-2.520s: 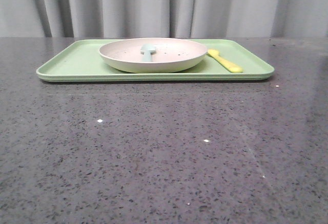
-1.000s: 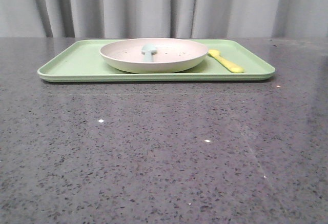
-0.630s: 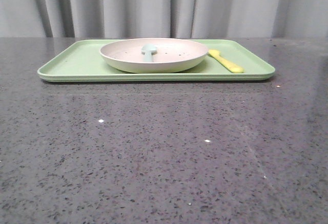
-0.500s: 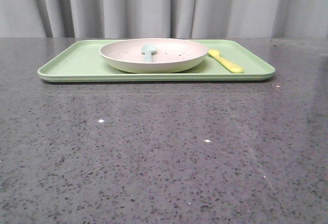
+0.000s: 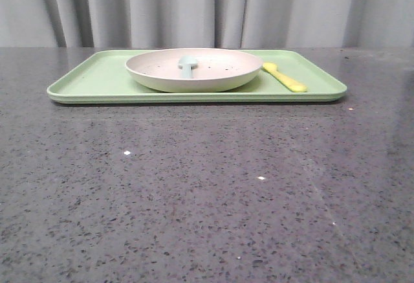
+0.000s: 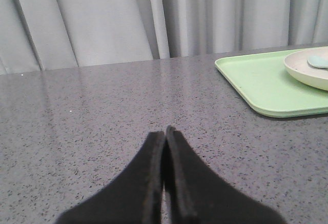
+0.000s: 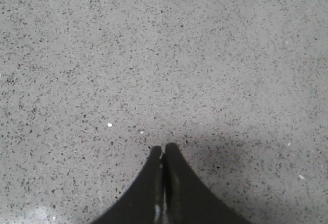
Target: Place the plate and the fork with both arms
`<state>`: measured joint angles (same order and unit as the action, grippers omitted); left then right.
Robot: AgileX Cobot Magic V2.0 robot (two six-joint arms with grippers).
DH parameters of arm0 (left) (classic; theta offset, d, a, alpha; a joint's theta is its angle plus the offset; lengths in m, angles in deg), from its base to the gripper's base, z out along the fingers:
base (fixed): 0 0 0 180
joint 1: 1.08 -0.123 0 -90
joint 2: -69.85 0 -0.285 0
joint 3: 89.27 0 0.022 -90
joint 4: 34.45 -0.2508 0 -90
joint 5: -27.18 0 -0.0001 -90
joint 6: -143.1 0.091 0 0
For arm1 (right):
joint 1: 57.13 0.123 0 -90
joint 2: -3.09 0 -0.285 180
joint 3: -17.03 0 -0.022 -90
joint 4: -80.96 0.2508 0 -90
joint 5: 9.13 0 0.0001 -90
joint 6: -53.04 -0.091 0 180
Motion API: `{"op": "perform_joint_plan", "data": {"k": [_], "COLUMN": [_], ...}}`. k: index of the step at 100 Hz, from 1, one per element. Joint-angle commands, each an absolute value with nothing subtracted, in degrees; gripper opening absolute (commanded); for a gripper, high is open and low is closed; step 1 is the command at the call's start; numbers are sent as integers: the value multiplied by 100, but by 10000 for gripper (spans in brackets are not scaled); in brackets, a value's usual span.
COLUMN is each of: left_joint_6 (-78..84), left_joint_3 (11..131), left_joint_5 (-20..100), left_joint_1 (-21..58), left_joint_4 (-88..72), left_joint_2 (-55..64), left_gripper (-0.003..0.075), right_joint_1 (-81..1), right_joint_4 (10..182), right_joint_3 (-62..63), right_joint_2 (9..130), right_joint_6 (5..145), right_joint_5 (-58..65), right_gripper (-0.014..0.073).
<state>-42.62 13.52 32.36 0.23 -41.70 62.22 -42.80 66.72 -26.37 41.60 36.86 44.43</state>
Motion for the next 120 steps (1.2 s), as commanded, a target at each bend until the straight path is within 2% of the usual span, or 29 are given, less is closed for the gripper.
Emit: {"op": "perform_joint_plan", "data": {"k": [1, 75, 120], "left_joint_6": [-4255, -4255, -4255], "left_joint_3": [1281, 1281, 1281], "left_joint_5": [2787, 2787, 2787], "left_joint_1": [17, 17, 17], "left_joint_4": [-4105, -4105, -4105], "left_joint_2": [6407, 6407, 6407], "left_gripper": [-20, -20, -20], "right_joint_1": [-4323, -4323, -4366], "right_joint_4": [6550, 6480, 6852], "right_joint_3": [-2490, -2543, -4498], "right_joint_2": [4181, 4142, 2548], "right_joint_6": [3701, 3709, 3714], "right_joint_5": [4175, 4131, 1192], "right_gripper": [-68, -68, -68]}}
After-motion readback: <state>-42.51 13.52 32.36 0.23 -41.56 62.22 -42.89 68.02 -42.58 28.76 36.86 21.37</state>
